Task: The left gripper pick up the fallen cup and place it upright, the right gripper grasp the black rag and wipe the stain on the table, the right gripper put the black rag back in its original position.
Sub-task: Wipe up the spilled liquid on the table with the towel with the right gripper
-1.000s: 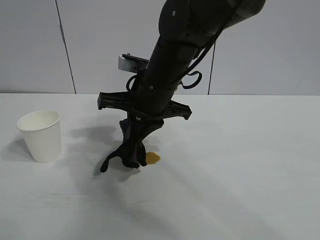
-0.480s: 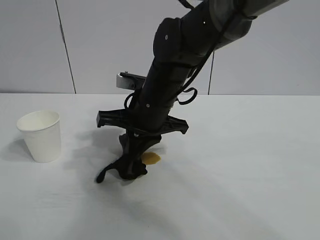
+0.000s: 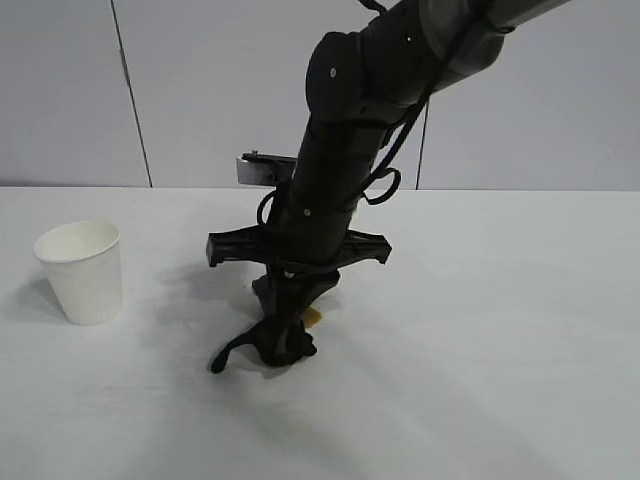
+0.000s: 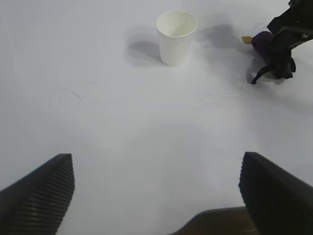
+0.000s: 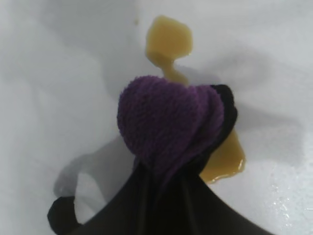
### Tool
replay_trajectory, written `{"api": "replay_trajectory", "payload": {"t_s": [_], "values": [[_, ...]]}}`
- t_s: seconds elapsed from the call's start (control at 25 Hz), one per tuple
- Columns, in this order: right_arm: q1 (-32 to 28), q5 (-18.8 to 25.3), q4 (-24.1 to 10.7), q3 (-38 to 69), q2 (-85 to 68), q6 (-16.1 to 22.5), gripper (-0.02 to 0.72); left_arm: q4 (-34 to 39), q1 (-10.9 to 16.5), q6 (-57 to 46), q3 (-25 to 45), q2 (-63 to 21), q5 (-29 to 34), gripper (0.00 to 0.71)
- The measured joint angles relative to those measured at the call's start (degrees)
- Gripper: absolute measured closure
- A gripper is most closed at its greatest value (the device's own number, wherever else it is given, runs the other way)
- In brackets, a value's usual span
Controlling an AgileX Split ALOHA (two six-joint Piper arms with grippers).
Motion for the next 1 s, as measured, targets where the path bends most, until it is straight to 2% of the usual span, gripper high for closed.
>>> {"api": "replay_trajectory", "payload": {"t_s": [0.2, 0.32, 0.4, 0.48, 0.64, 0.84, 1.0], "values": [[-1.04, 4.44, -1.73, -2.25, 0.00, 0.37, 0.630, 0.00, 0.00, 0.00, 0.00, 0.00, 0.00, 0.050], [-1.74, 4.99, -1.66, -3.27, 0.00, 1.05, 0.630, 0.00, 0.00, 0.00, 0.00, 0.00, 0.00, 0.050], [-1.77, 4.99, -0.28, -3.27, 0.00, 1.32, 0.630, 0.00, 0.00, 0.00, 0.00, 0.00, 0.00, 0.050], [-1.77, 3.88, 3.10, -3.27, 0.05, 1.39, 0.630, 0.00, 0.00, 0.00, 0.00, 0.00, 0.00, 0.050], [-1.56, -1.22, 9.39, -3.33, 1.03, 1.45, 0.630, 0.00, 0.00, 0.00, 0.00, 0.00, 0.00, 0.050], [-0.48, -6.86, 10.95, -3.33, 2.73, 1.50, 0.630, 0.00, 0.00, 0.00, 0.00, 0.00, 0.00, 0.050], [-0.11, -9.33, 11.85, -3.33, 3.34, 2.22, 0.630, 0.00, 0.00, 0.00, 0.00, 0.00, 0.00, 0.050]]}}
